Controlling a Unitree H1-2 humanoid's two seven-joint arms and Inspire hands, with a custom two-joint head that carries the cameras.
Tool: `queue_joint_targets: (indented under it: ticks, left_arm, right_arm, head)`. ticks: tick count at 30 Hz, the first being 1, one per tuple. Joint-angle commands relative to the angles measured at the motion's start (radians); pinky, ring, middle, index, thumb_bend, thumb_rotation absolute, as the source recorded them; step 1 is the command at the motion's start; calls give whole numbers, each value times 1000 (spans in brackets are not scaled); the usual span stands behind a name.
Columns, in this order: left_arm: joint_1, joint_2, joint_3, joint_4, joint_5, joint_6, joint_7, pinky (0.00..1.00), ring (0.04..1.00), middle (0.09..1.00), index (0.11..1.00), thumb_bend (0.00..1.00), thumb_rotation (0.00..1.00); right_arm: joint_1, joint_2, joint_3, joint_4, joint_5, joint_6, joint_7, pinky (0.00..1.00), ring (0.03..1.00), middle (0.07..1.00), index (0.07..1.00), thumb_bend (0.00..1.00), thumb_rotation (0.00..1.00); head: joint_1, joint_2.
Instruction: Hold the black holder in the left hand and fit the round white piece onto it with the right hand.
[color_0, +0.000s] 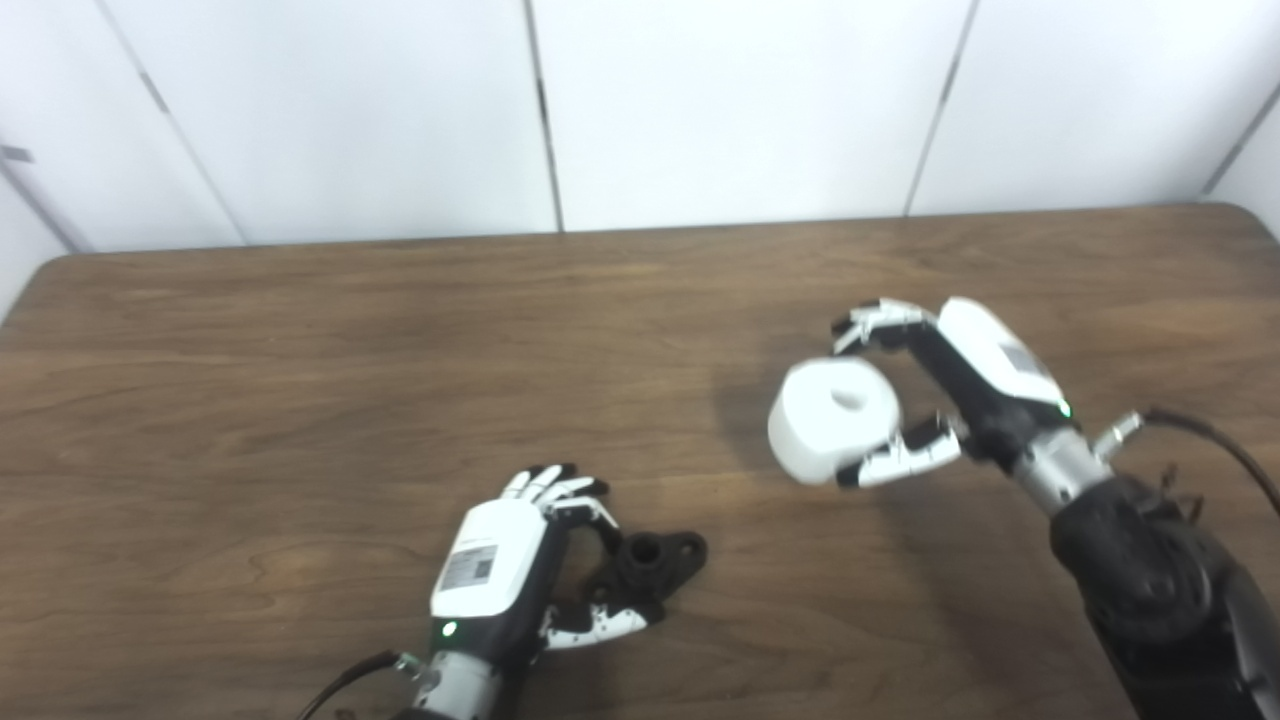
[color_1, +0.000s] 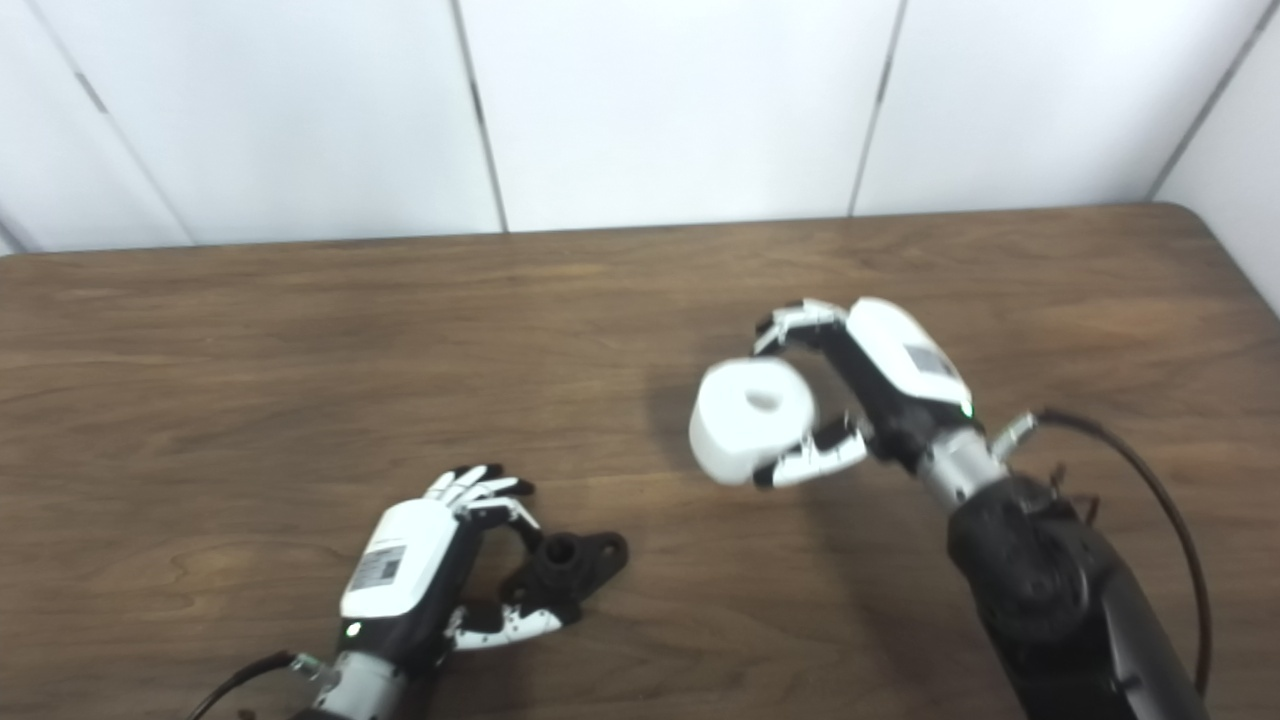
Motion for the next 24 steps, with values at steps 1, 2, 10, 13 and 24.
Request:
queue_joint_targets:
  ticks: [1, 2, 10, 13, 24]
  left_arm:
    - [-1, -9, -27, 23, 37, 20, -44, 973, 920, 820, 487, 521, 47]
    - [-4, -11, -29, 25, 40, 23, -45, 979, 922, 822, 487, 521, 47]
    - [-27, -8, -42, 49, 42, 22, -20, 987, 924, 823, 486, 521, 48]
    - [-34, -7, -45, 52, 43, 24, -19, 985, 924, 823, 486, 521, 48]
    - [-50, -18, -57, 66, 59, 43, -24, 990, 926, 819, 486, 521, 48]
  right_arm:
    - [-30, 11, 2, -66, 2, 2, 14, 765, 908, 804, 483, 524, 133]
    - [-27, 16, 6, -78, 3, 8, 25, 768, 910, 804, 482, 524, 133]
    - [-16, 63, 39, -148, -20, 38, 92, 779, 907, 795, 482, 524, 133]
    - [-11, 72, 46, -160, -23, 42, 109, 779, 915, 800, 482, 524, 132]
    - [-16, 100, 56, -202, -22, 50, 149, 787, 925, 804, 482, 524, 133]
  head:
    - [6, 5]
    - [8, 8]
    - [13, 30]
    - [11, 35]
    - [25, 44]
